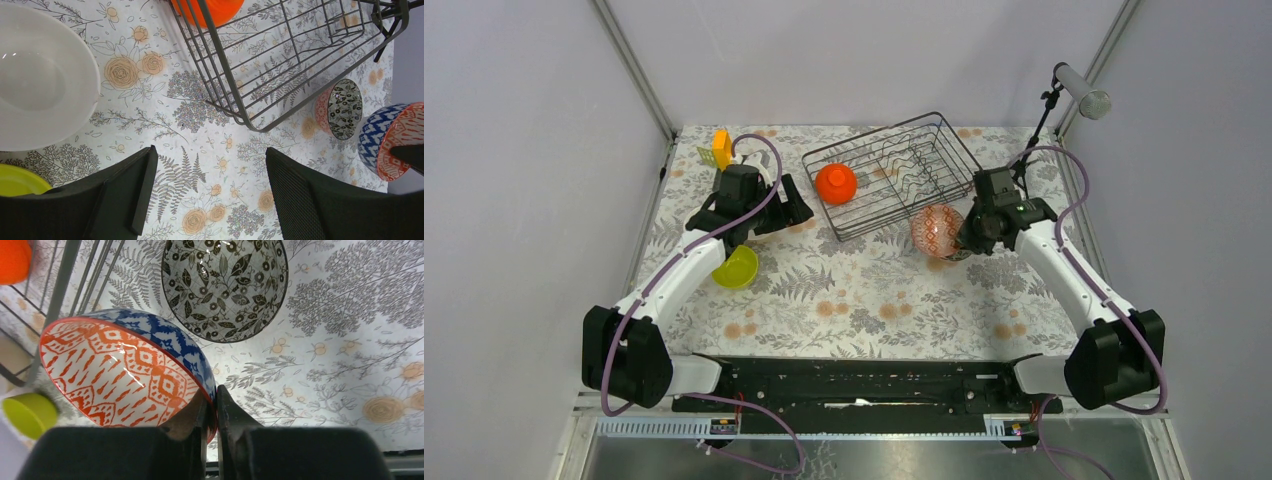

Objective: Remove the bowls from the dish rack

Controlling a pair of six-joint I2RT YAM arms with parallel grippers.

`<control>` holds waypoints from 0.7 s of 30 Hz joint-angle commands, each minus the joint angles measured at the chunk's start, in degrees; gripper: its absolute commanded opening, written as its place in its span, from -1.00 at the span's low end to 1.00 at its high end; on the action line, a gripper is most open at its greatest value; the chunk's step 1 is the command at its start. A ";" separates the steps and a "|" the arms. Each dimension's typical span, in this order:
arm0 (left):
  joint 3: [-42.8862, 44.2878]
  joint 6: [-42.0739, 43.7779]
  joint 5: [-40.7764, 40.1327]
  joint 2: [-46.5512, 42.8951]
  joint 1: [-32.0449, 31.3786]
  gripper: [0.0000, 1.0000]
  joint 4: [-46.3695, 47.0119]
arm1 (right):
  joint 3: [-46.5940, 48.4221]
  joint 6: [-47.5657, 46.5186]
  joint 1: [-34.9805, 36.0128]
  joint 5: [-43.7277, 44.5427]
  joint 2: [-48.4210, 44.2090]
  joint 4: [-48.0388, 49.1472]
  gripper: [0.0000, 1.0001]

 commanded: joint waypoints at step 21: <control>3.57 -1.68 -0.48 1.02 -0.07 0.69 2.15 | -3.59 -0.47 -14.25 -15.64 12.07 9.23 -1.00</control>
